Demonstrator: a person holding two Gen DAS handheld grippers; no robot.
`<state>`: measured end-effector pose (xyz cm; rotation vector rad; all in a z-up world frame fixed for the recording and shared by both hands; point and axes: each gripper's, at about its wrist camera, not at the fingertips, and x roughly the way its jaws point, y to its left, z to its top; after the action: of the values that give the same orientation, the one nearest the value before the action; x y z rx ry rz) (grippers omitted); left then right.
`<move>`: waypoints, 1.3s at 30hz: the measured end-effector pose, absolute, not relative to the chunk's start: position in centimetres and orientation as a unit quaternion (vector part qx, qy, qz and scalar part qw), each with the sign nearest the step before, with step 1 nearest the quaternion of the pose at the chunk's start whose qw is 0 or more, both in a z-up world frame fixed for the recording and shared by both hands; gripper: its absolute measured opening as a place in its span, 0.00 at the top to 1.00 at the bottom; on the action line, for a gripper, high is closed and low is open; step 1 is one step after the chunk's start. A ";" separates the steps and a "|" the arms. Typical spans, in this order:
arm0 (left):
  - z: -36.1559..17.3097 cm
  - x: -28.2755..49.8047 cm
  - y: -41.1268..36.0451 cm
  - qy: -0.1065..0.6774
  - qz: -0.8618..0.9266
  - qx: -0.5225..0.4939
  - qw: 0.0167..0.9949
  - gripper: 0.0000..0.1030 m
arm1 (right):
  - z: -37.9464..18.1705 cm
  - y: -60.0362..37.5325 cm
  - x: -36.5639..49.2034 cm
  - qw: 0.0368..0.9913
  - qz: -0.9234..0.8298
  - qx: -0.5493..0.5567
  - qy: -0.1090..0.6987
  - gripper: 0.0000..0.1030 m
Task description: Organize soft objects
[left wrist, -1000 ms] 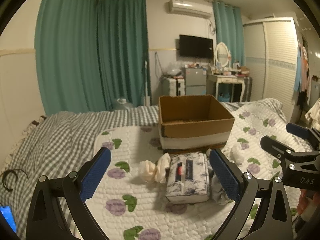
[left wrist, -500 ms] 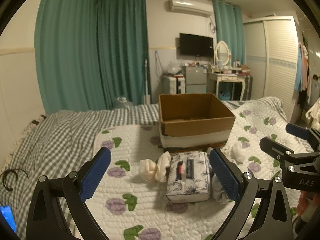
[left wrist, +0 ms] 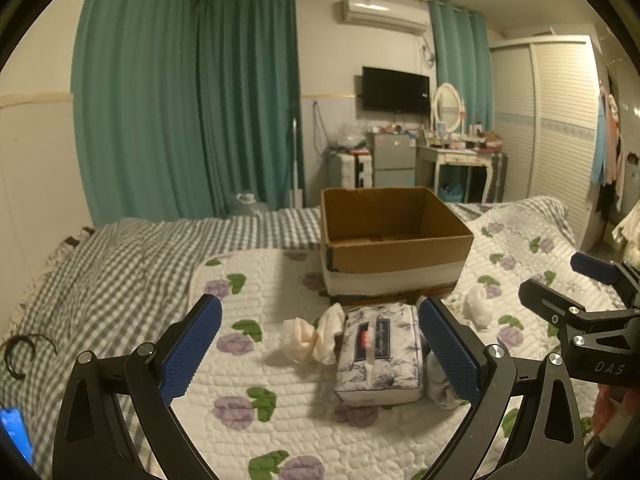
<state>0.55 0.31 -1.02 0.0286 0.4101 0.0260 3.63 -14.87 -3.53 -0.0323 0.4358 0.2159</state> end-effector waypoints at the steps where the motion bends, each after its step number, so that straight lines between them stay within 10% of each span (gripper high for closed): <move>1: -1.0 0.5 0.4 0.203 0.013 0.014 0.979 0.02 | -3.5 -14.8 3.6 0.971 0.107 -0.015 0.215 0.00; 30: -0.8 0.4 0.7 0.211 0.016 0.015 0.977 0.02 | -2.7 -14.6 2.9 0.972 0.112 -0.028 0.203 0.00; 39: -3.6 1.8 2.0 0.271 0.031 0.007 0.962 0.02 | -7.9 -12.3 5.5 0.936 0.165 -0.049 0.306 0.00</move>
<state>1.83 2.01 -3.57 0.0145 0.5485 0.0621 5.50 -12.25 -7.89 -0.1009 0.6260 0.3364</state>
